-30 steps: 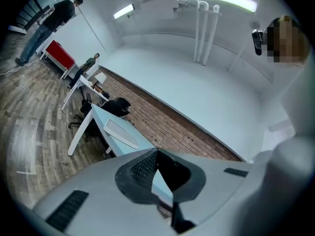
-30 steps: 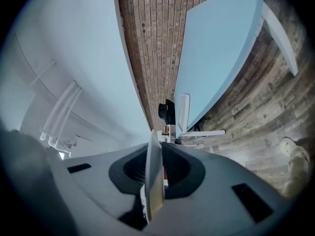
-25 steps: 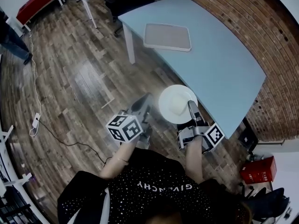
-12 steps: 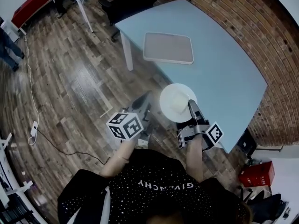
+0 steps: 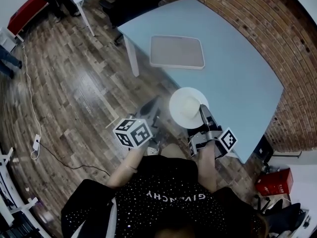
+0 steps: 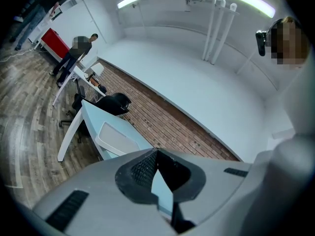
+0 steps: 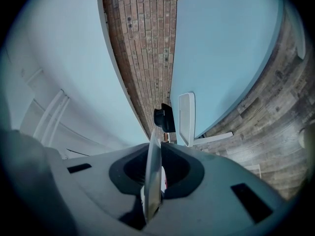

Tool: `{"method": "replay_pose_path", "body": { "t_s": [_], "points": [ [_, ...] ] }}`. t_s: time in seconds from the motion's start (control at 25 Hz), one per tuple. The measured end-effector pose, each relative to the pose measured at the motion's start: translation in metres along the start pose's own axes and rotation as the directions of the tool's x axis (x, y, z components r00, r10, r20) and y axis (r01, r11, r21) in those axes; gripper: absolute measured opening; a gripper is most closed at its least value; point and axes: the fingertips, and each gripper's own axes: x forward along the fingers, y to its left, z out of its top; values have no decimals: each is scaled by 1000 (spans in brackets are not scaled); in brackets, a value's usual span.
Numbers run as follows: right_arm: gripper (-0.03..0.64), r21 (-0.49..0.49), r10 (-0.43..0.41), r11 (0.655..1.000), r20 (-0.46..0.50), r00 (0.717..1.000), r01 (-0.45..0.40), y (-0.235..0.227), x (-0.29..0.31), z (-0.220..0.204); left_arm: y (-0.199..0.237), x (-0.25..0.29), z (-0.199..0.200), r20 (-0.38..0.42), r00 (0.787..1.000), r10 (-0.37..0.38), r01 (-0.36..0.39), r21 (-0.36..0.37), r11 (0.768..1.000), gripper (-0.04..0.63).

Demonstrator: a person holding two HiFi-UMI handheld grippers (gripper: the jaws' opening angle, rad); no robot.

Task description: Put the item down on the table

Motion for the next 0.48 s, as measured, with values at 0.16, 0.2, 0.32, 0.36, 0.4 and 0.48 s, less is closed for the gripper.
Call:
{"method": "replay_pose_path", "body": {
  "t_s": [0.16,0.2,0.32,0.36,0.4,0.48],
  "points": [
    [44,2,-25,1000,9,1000,25,-5,6,6,4,4,2,-11,1000,10,-10,1,1000,11],
    [44,2,-28,1000,8,1000,28,-7,5,6,6,3,-1,-17,1000,16,-16,1,1000,11],
    [44,17,-29,999,11,1000,29,-11,2,6,7,-4,-8,-32,999,27,-27,-4,1000,11],
    [44,20,-30,999,13,999,30,-12,3,6,9,-5,-9,-34,999,29,-29,-4,1000,11],
    [44,20,-31,999,13,999,31,-13,5,6,11,-5,-8,-34,999,33,-33,-4,999,11],
    [44,19,-33,999,12,999,33,-13,13,9,18,-1,-4,-32,999,44,-44,-7,999,11]
  ]
}}
